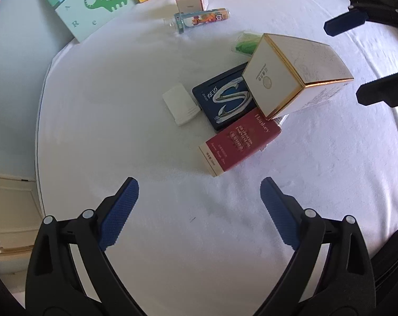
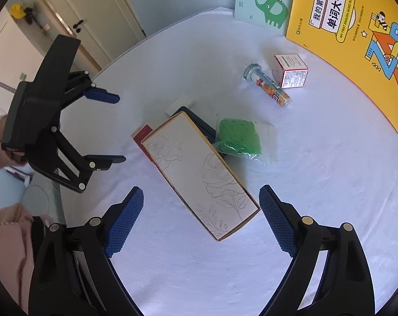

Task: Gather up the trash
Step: 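Grasp the white rose-printed box with the right tool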

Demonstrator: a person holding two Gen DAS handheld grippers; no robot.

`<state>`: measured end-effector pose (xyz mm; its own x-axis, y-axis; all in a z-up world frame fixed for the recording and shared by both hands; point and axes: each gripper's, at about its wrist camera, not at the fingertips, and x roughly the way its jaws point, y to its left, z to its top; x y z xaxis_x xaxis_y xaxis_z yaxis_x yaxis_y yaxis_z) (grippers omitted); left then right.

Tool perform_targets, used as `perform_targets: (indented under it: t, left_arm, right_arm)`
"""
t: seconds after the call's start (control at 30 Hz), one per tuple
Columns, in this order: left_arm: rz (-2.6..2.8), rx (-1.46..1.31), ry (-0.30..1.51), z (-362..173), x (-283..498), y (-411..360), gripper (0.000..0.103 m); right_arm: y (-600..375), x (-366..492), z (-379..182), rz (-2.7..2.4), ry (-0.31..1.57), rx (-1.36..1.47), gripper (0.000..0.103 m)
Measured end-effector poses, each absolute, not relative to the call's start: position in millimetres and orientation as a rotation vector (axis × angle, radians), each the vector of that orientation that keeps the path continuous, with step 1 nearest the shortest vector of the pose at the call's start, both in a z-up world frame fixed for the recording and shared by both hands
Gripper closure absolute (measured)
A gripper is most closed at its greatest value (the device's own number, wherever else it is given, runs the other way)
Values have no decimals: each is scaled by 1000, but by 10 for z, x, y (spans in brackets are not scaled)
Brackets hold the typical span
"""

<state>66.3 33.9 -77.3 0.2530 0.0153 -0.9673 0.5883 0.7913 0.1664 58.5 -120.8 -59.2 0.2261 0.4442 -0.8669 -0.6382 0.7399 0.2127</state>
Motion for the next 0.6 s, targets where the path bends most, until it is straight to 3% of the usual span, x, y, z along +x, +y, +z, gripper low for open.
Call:
perform_targets:
  t: [0.27,0.43,0.57,0.6]
  left_arm:
    - [-513,644,1277,-933,807,220,12]
    - [-558,627,1298,-1030,889,193,25]
    - [-600,599,1304,-1064,924,185,42]
    - [-614,591,1302,-1058,919,181,50]
  right_arm:
    - [-1133,694,-735,799,1141,-277,14]
    - [-996,737,-829,820,1125,-326,15]
    - [-904,738,-873,852,1129,-348,37]
    - [-895,740,-876,848,1132,-351,42]
